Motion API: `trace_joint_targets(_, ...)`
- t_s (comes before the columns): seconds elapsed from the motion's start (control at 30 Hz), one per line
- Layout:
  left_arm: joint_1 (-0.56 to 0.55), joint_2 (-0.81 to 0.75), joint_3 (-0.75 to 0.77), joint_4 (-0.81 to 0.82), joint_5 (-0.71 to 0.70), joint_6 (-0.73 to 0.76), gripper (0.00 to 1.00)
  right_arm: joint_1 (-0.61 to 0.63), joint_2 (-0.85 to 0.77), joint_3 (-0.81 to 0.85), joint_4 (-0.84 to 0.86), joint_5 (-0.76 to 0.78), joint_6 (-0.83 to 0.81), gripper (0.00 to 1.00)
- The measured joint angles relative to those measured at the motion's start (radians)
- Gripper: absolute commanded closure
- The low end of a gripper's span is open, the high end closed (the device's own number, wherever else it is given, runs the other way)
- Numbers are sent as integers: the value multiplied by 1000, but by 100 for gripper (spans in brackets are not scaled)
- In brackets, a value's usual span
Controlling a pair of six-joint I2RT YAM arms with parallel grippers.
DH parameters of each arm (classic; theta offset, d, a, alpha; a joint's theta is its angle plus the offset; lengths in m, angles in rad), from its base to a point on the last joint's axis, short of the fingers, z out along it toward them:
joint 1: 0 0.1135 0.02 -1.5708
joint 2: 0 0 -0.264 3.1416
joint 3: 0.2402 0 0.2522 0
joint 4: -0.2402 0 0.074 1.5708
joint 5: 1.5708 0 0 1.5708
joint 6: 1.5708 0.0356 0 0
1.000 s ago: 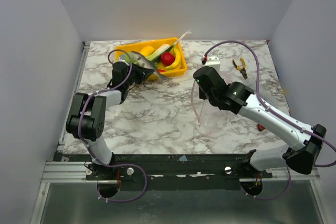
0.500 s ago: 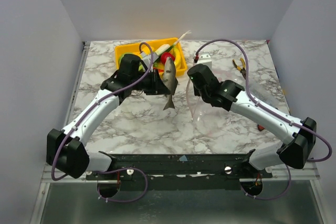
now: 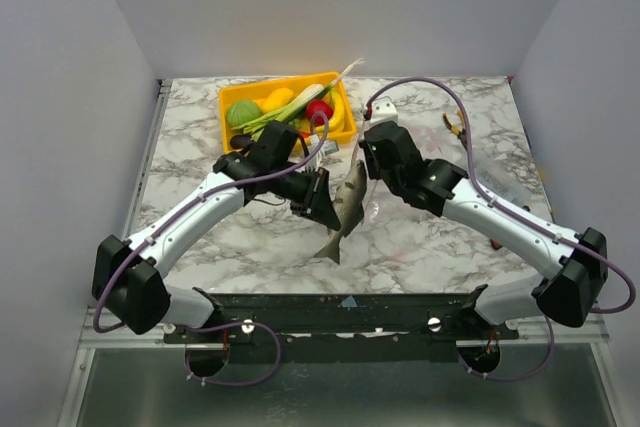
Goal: Place the food in the zip-top bag and seal the zipper
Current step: Place the fake fish in the zipper food storage bag.
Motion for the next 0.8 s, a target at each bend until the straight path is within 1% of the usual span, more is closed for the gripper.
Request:
trace_joint_targets(0.13, 2, 69, 1, 5, 44, -66, 100, 0, -55, -36, 35, -53, -34, 99)
trace_joint_targets(0.23, 3, 100, -16, 45, 70, -153, 100, 0, -94, -54, 59, -95, -55, 99)
trace_joint_targets(0.63, 16, 164, -9, 63, 73, -348, 100, 5, -136, -121, 100, -301, -109, 99)
trace_joint_targets(0.7, 25, 164, -6, 87, 74, -382, 100, 5, -137, -126, 99, -323, -110, 99)
trace_joint_targets(0.8, 35, 157, -44, 197, 77, -480, 100, 5, -137, -126, 98, -345, -101, 99)
